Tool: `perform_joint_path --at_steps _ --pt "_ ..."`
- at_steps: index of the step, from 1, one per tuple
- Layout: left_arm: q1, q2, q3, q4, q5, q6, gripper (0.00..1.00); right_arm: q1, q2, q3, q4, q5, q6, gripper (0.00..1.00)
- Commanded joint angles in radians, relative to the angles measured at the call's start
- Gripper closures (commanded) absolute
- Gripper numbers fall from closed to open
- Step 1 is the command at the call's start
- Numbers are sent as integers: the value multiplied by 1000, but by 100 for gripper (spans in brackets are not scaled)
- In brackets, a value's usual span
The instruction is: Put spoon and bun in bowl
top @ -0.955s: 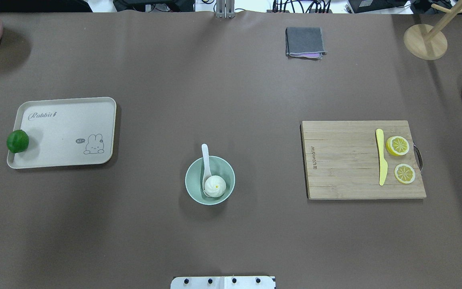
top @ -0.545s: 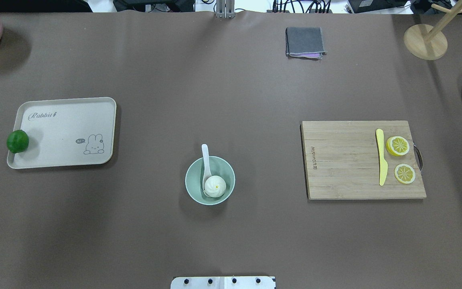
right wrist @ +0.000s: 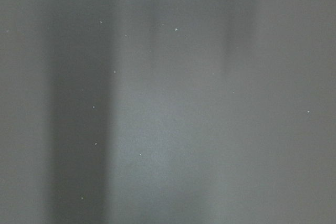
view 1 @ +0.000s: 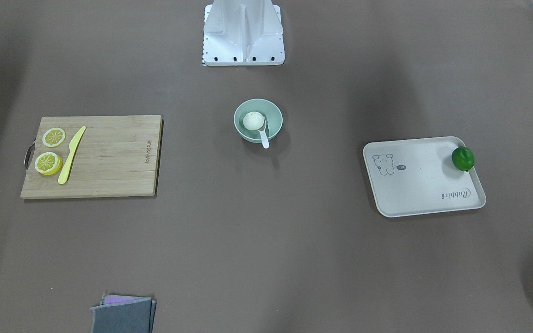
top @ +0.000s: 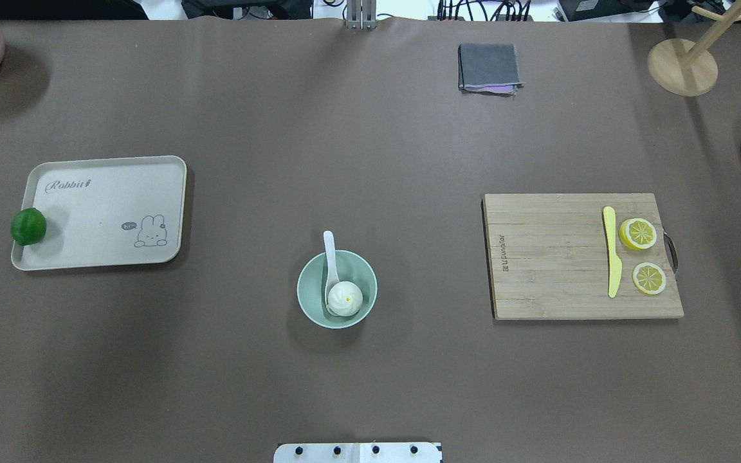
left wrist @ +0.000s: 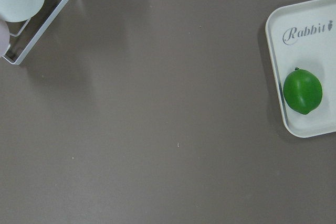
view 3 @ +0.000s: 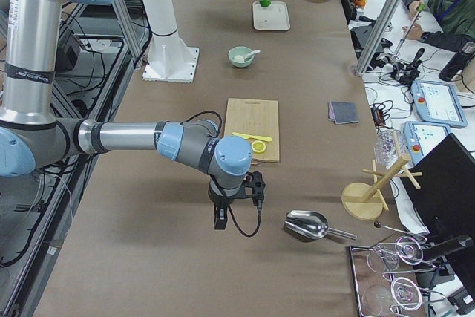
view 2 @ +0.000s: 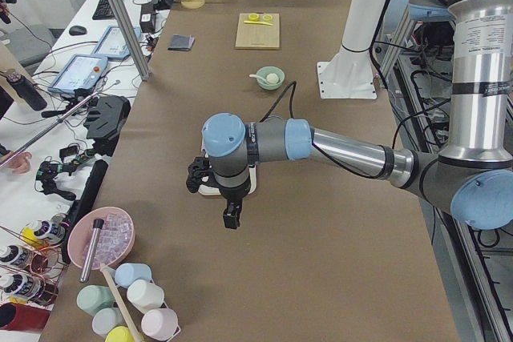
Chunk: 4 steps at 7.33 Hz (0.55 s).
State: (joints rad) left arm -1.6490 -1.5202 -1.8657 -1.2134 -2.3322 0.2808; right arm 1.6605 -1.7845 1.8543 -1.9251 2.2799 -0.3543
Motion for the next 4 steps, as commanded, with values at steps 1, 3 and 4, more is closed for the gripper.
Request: perform_joint_path --at_steps 1,3,4 --pt "0 0 0 0 -1 0 1 -1 -1 -1 0 0 0 0" --pt "0 0 -3 0 1 -2 1 -1 -6 0 0 1 0 0" --pt "0 0 -3 0 1 -2 1 -1 -6 0 0 3 0 0"
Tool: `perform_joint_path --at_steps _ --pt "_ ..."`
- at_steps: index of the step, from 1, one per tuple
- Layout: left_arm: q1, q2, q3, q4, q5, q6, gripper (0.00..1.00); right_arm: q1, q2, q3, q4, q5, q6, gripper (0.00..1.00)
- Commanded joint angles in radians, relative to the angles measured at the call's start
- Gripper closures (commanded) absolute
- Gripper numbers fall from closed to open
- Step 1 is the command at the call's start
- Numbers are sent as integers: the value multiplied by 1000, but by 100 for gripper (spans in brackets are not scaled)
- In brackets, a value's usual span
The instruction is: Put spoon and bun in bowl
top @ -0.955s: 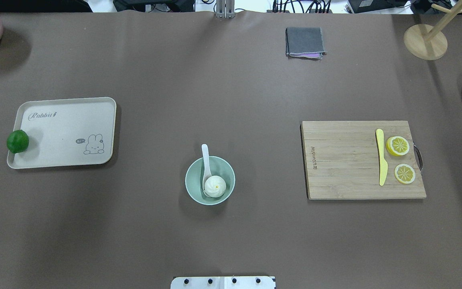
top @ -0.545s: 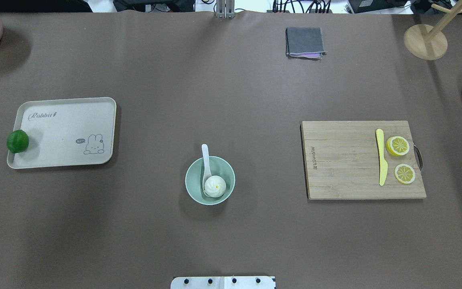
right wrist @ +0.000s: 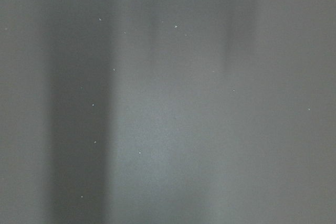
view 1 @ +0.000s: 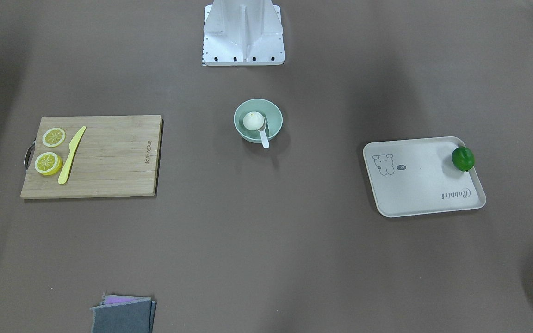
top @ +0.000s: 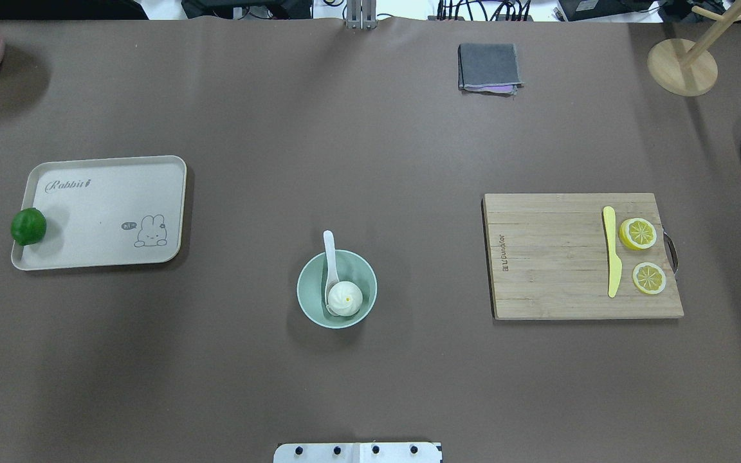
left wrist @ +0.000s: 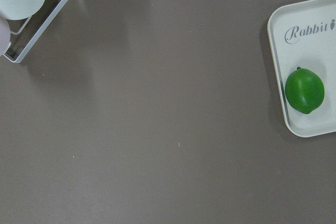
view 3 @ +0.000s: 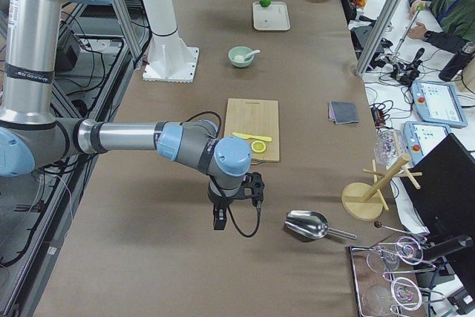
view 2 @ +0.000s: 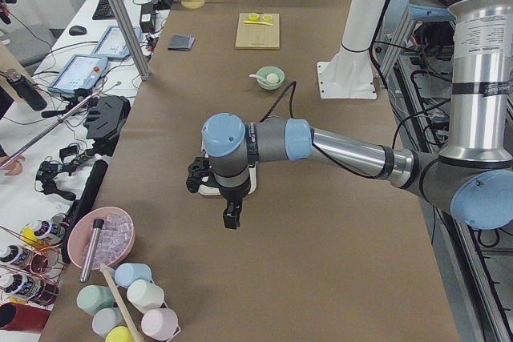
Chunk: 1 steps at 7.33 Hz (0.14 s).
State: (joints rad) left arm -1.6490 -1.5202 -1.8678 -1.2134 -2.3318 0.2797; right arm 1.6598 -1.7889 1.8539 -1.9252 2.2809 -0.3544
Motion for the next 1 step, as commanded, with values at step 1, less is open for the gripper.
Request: perform_joint_path --at_steps 1 --pt "0 0 1 0 0 -1 1 0 -1 1 0 2 0 0"
